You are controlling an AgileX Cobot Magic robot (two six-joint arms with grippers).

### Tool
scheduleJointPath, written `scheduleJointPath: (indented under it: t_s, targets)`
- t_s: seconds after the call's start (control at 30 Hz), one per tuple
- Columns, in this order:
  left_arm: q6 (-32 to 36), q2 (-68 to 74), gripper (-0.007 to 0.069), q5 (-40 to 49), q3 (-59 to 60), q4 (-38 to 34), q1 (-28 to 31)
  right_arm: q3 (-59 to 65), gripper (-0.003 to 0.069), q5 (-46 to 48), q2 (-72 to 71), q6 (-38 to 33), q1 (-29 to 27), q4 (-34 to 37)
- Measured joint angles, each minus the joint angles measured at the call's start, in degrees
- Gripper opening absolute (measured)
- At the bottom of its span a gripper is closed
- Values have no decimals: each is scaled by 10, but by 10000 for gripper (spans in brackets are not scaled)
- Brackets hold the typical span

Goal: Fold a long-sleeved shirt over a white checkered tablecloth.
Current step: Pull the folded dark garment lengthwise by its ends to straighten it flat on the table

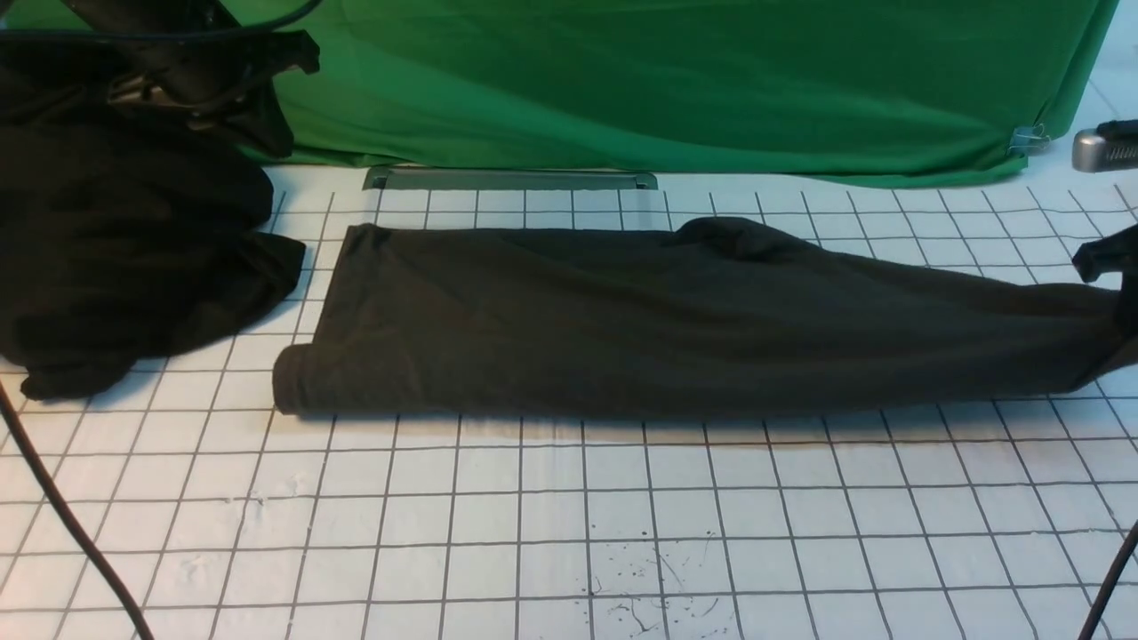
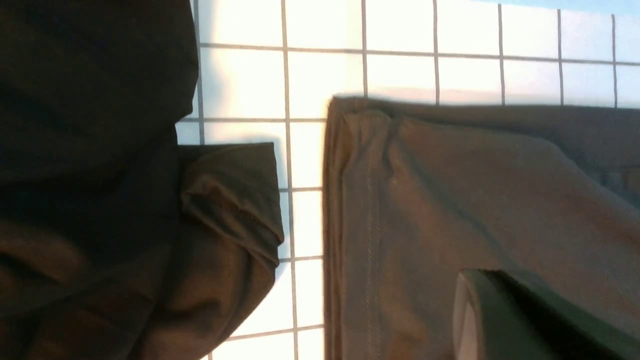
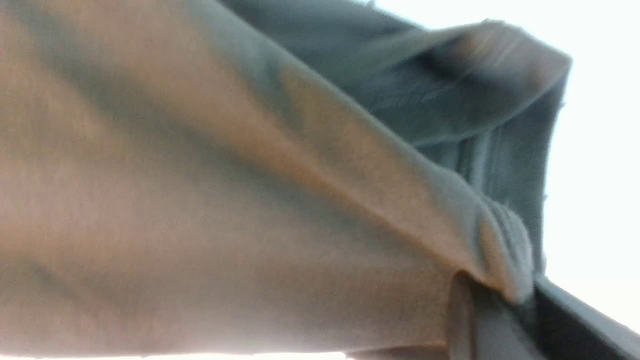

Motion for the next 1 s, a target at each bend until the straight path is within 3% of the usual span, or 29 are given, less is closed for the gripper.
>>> scheduleJointPath:
  t_s: [0.1, 0.13, 0.2, 0.33, 0.5, 0.73, 1.0]
  targets:
    - [0, 0, 3, 0, 0, 0, 0, 0, 261, -38, 28, 11, 0, -10]
    - [0, 0, 3, 0, 0, 0, 0, 0, 272, -39, 30, 12, 0, -12]
    - [0, 0, 3, 0, 0, 1, 0, 0, 437, -45, 60, 40, 0, -36]
    - [0, 0, 4, 5, 0, 1, 0, -1, 583, -26, 71, 83, 0, -104]
    - [0, 0, 11, 6, 0, 1, 0, -39, 590, 45, 52, 100, -5, -114]
    - [0, 0, 28, 6, 0, 1, 0, -49, 581, 62, 51, 83, -46, 36]
    - [0, 0, 47, 6, 0, 1, 0, -49, 570, 58, 124, 73, -47, 67]
